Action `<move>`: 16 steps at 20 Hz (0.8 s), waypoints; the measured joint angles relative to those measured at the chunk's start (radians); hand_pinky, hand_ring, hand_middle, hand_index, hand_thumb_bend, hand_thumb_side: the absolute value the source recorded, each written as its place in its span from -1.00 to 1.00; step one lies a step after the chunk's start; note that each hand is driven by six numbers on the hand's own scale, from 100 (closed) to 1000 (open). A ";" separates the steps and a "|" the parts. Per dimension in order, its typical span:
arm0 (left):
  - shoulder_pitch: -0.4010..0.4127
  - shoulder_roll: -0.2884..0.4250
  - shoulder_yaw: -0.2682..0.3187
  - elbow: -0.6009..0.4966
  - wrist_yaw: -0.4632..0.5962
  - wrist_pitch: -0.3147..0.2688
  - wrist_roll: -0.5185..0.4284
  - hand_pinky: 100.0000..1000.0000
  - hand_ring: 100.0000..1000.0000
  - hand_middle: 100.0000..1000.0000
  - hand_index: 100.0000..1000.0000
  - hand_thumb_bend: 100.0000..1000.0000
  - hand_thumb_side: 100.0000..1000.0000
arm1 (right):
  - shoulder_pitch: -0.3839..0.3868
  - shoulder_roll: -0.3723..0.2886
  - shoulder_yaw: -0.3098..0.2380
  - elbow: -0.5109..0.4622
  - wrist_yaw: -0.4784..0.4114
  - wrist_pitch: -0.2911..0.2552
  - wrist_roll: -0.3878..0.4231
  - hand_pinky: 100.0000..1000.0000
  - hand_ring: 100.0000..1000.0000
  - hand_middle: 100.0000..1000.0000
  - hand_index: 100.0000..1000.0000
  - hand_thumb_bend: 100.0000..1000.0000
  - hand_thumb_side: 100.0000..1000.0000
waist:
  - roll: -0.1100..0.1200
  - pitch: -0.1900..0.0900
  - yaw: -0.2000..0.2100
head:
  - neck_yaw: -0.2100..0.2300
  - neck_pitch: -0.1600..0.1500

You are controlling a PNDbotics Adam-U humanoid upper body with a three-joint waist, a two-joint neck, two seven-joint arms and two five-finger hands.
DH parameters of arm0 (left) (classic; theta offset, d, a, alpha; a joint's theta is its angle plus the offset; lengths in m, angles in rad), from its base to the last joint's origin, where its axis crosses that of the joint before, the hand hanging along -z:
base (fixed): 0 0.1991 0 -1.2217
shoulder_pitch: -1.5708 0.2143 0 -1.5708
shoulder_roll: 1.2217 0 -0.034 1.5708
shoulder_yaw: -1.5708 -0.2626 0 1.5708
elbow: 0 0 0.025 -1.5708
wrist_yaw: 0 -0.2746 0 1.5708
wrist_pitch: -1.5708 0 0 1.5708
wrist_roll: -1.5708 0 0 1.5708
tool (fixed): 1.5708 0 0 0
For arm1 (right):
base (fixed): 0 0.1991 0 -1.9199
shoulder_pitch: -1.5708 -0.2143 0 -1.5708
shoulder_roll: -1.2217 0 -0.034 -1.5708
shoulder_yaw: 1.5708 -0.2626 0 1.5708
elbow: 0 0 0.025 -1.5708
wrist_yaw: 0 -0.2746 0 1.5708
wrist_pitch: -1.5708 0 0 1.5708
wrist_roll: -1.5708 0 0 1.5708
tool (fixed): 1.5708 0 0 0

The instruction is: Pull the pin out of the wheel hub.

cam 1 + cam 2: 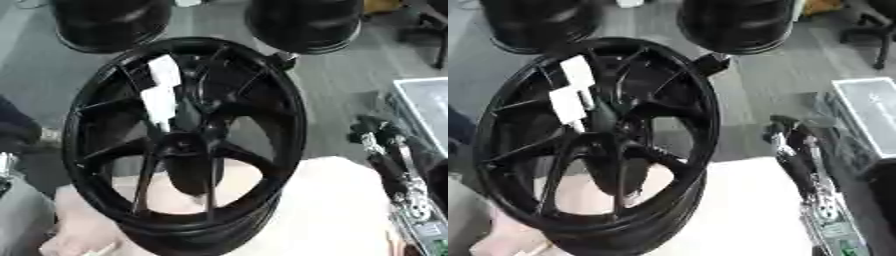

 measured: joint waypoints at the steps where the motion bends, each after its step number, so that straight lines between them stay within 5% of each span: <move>1: 0.000 0.000 0.000 0.000 0.000 0.000 0.000 0.25 0.42 0.16 0.06 -1.00 -0.96 | 0.000 0.000 0.000 0.000 0.000 0.000 0.000 0.29 0.13 0.08 0.44 -1.00 0.00 | 0.000 0.000 0.000 | 0.000 0.000; 6: 0.000 0.000 0.000 0.000 0.000 0.000 0.000 0.25 0.42 0.16 0.04 -1.00 -0.94 | 0.000 0.000 0.000 0.000 0.000 0.000 0.000 0.29 0.13 0.08 0.44 -1.00 0.00 | 0.000 0.000 0.001 | -0.002 0.000; 11: 0.000 0.000 0.000 0.000 0.000 -0.001 0.000 0.25 0.42 0.18 0.27 -1.00 -1.00 | 0.001 0.000 0.000 0.000 0.000 0.000 0.000 0.29 0.14 0.08 0.44 -1.00 0.01 | -0.003 0.000 0.002 | -0.003 0.000; 13: 0.000 0.000 0.000 -0.001 0.000 -0.002 -0.002 0.26 0.44 0.20 0.41 -0.59 -0.80 | 0.002 0.000 0.000 0.000 0.000 0.000 0.000 0.29 0.14 0.09 0.44 -1.00 0.00 | -0.003 0.000 0.003 | -0.003 0.000; 16: 0.000 0.027 0.000 -0.018 0.000 -0.021 -0.015 0.29 0.49 0.26 0.55 -0.25 -0.53 | 0.002 0.000 -0.001 0.000 0.003 0.000 0.000 0.29 0.14 0.09 0.44 -1.00 0.00 | -0.002 0.000 -0.001 | -0.002 0.000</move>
